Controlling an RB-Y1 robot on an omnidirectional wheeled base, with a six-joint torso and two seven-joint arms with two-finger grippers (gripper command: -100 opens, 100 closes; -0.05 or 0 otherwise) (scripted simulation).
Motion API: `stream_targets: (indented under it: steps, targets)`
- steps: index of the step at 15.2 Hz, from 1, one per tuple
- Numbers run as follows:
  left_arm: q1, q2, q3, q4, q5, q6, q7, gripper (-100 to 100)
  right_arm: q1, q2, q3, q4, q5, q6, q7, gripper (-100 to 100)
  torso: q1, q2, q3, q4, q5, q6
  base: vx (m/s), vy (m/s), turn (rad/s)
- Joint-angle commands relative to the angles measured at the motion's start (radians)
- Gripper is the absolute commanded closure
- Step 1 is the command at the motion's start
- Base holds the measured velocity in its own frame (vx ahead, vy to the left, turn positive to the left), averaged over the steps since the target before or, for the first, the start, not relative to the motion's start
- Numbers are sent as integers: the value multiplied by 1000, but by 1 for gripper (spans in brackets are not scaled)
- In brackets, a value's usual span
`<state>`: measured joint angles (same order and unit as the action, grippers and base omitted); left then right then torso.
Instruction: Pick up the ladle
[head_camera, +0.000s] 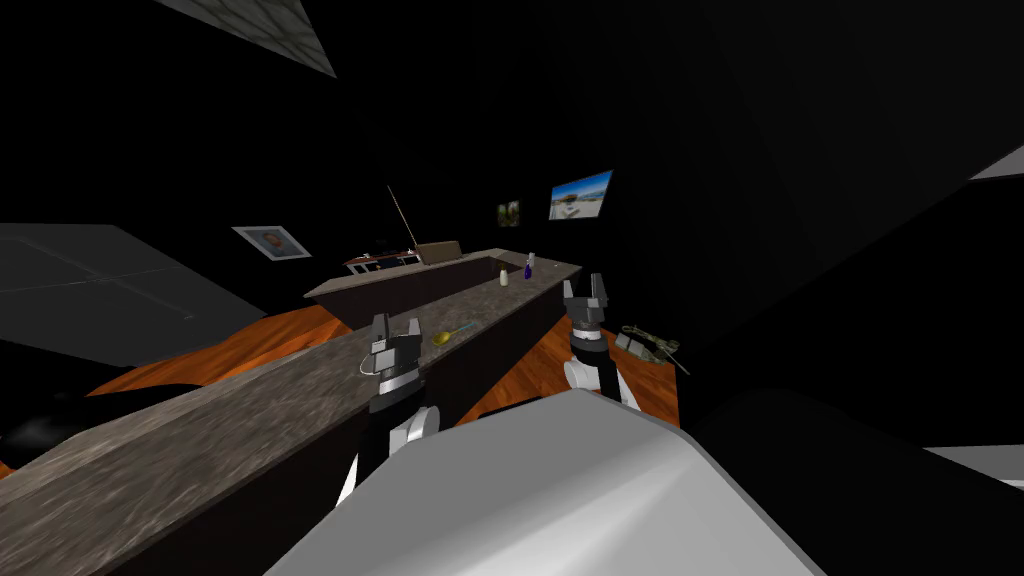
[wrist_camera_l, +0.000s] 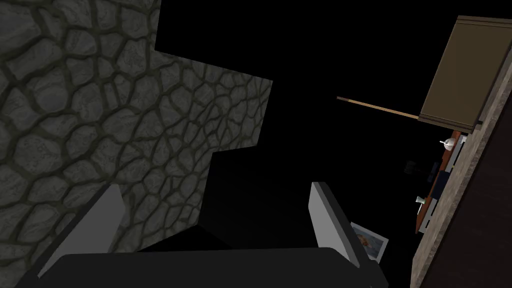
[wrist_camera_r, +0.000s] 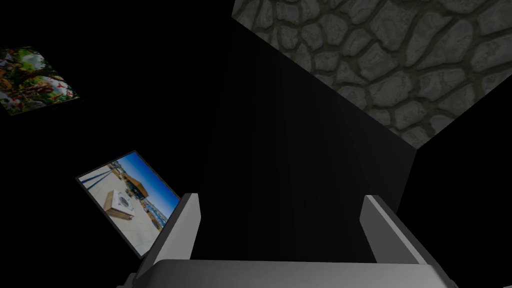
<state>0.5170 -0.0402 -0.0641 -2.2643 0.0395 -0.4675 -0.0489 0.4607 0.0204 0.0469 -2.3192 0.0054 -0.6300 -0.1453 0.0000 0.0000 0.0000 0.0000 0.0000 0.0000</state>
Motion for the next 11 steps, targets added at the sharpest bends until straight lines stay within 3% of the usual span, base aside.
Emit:
stream_targets:
  steps: [1,4,5,6,7,8,11]
  targets:
    - [0,50,6,1,2,17,2,-100,0,0,0,0,0,0,0,0,0,0,0,0,0,0,6,-7,-20]
    - [0,91,13,2,4,33,5,-100,0,0,0,0,0,0,0,0,-1,-1,0,0,0,0,15,-17,-22]
    - [1,124,22,3,7,56,8,-100,0,0,0,0,0,0,0,0,-1,-1,-1,0,0,0,21,-21,-31]
    - [1,127,22,3,7,56,8,-100,0,0,0,0,0,0,0,0,-1,-1,-1,0,0,0,21,-23,-30]
    - [1,160,32,4,10,83,12,-100,0,0,0,0,0,0,0,0,-1,-1,-1,0,0,0,24,-33,-45]
    - [1,160,32,4,10,83,12,-100,0,0,0,0,0,0,0,0,-2,-2,-1,0,0,0,24,-31,-38]
    - [2,220,59,7,19,152,22,-100,0,0,0,0,0,0,0,0,-2,-2,-1,0,0,0,29,-37,-49]
